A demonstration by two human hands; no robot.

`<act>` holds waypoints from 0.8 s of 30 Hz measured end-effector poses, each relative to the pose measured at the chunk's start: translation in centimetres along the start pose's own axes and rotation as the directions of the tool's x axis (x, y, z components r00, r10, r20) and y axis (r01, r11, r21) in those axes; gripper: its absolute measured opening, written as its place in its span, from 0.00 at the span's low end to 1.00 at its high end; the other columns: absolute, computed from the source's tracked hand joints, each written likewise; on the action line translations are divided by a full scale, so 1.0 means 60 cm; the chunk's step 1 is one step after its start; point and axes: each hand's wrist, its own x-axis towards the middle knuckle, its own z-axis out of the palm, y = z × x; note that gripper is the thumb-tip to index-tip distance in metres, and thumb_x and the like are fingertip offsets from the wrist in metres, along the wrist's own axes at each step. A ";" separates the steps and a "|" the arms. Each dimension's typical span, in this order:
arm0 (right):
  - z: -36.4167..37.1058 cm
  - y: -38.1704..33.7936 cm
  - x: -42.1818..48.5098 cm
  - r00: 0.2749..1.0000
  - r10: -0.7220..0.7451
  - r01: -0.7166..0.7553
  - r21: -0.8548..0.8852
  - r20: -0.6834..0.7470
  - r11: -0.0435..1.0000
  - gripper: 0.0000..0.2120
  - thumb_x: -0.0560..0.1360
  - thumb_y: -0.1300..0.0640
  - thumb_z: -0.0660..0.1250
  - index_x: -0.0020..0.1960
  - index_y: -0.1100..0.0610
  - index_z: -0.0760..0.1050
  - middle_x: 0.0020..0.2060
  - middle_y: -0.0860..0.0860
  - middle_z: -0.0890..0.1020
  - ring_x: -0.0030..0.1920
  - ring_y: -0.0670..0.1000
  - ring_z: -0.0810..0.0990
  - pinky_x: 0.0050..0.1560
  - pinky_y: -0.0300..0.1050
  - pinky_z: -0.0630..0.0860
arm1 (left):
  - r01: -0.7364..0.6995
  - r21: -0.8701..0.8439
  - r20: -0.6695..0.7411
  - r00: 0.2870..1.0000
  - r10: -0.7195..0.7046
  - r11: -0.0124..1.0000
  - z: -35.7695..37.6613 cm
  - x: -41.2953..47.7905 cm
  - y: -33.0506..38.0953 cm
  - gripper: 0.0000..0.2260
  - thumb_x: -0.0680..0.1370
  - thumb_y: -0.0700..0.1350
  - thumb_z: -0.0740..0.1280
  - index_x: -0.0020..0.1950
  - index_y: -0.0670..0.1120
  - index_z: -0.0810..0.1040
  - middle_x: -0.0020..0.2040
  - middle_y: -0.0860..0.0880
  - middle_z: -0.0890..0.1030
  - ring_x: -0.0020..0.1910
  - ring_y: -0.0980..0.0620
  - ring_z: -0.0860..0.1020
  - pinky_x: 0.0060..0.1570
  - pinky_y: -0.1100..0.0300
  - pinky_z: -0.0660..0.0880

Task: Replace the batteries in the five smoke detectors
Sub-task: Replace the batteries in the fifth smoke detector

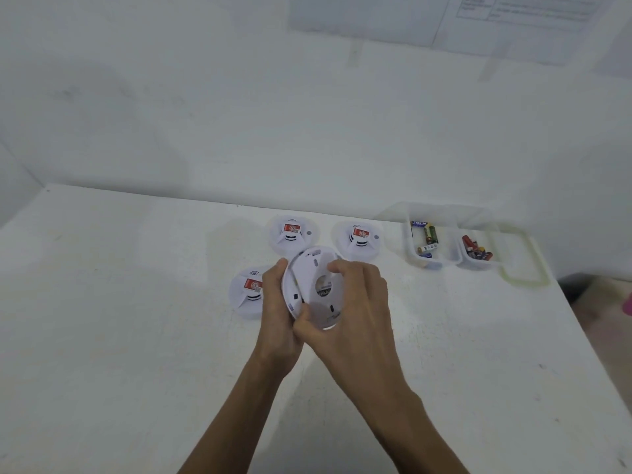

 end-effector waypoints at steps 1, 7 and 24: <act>0.004 -0.002 0.001 0.999 0.021 -0.021 0.011 -0.043 1.000 0.27 0.64 0.39 0.67 0.56 0.54 0.68 0.45 0.54 0.81 0.42 0.48 0.75 0.39 0.41 0.77 | -0.007 -0.008 0.000 1.000 0.007 1.000 -0.002 0.000 0.000 0.09 0.83 0.40 0.54 0.55 0.51 0.70 0.43 0.56 0.82 0.42 0.62 0.82 0.36 0.68 0.77; -0.005 0.000 0.000 0.997 -0.009 0.017 0.095 -0.080 0.995 0.28 0.65 0.39 0.62 0.58 0.56 0.69 0.50 0.56 0.81 0.52 0.47 0.73 0.46 0.45 0.79 | 0.021 -0.053 -0.097 0.995 -0.026 0.998 0.003 0.007 0.012 0.24 0.72 0.53 0.65 0.64 0.42 0.69 0.49 0.47 0.79 0.50 0.47 0.79 0.40 0.55 0.80; -0.070 0.054 0.005 0.866 0.327 -0.499 0.703 0.379 0.507 0.12 0.72 0.61 0.66 0.55 0.58 0.75 0.49 0.50 0.83 0.52 0.53 0.82 0.49 0.44 0.80 | 0.291 -0.432 0.133 0.957 -0.258 0.854 -0.040 0.035 -0.019 0.21 0.80 0.54 0.53 0.67 0.44 0.71 0.65 0.35 0.72 0.68 0.31 0.67 0.62 0.30 0.66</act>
